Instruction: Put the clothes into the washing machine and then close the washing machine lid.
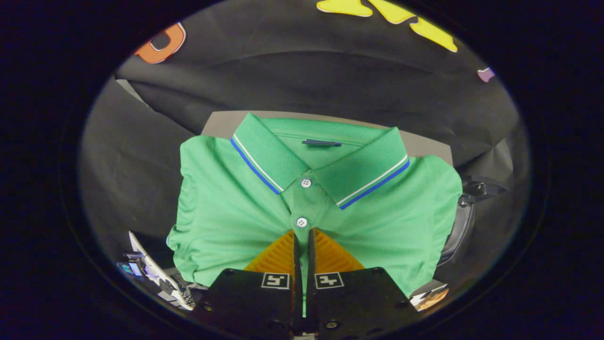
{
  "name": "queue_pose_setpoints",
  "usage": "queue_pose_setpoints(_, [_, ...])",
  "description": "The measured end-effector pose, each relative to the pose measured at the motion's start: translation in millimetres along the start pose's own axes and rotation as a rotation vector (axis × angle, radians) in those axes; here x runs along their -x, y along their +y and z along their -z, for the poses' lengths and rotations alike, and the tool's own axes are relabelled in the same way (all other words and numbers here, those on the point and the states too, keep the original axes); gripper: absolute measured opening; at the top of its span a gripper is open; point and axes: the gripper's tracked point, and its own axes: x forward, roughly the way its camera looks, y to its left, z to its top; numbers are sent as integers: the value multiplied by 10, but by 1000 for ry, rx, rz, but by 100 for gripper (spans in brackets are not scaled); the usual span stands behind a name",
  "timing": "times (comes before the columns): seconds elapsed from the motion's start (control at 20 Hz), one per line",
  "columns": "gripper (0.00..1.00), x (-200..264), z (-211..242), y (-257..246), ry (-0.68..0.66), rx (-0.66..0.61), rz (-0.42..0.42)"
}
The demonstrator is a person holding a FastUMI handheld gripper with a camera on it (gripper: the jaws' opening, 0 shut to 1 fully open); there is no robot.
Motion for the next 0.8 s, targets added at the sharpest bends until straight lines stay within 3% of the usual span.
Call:
queue_pose_setpoints(0.6, [6,816,-151,-54,-132,41,-47])
queue_pose_setpoints(0.8, [6,1098,40,-146,-168,27,-62])
